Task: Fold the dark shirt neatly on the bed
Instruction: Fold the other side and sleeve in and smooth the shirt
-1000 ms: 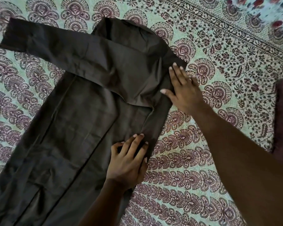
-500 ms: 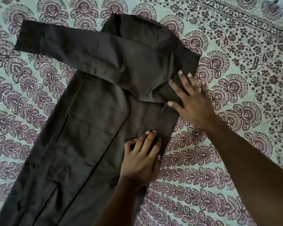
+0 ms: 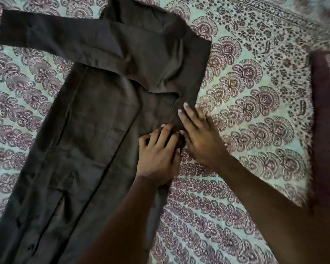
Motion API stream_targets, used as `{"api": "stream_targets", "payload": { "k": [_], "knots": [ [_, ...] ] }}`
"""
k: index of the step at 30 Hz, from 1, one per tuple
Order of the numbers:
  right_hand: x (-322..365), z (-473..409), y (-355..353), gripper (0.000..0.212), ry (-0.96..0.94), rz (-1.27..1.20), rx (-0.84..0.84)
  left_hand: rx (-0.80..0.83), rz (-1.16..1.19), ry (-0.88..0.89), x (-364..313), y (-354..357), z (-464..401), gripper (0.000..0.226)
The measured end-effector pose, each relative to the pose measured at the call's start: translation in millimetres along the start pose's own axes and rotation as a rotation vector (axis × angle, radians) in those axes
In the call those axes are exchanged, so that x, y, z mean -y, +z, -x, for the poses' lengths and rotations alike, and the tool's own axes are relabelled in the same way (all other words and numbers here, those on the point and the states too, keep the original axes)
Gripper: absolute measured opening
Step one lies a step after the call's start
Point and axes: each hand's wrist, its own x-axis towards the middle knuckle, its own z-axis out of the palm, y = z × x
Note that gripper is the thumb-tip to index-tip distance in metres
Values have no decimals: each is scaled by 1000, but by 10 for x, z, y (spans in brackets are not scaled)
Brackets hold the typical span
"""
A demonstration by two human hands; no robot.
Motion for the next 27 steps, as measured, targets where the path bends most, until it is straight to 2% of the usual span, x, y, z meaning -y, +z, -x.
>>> {"api": "stream_targets", "payload": {
  "k": [4,11,18,22,25,27],
  "knots": [
    [170,387,105,60,5,80,50,38,1,74,142,-13,348,56],
    [852,1010,229,71,82,59,99,214,-192,292,527,-165,1856,76],
    [1802,1947,425,73,197,-1,167,283,-191,348,797,-274,2763,77],
    [2222,2492,491,73,136,-55,212,225,-110,286,784,-437,2797,64],
    [2212,2530,445,70,162,-106,101,147,-120,285,764,-530,2403,63],
    [2116,2371,424,73,240,-106,32,184,-192,353,815,-511,2174,67]
  ]
}}
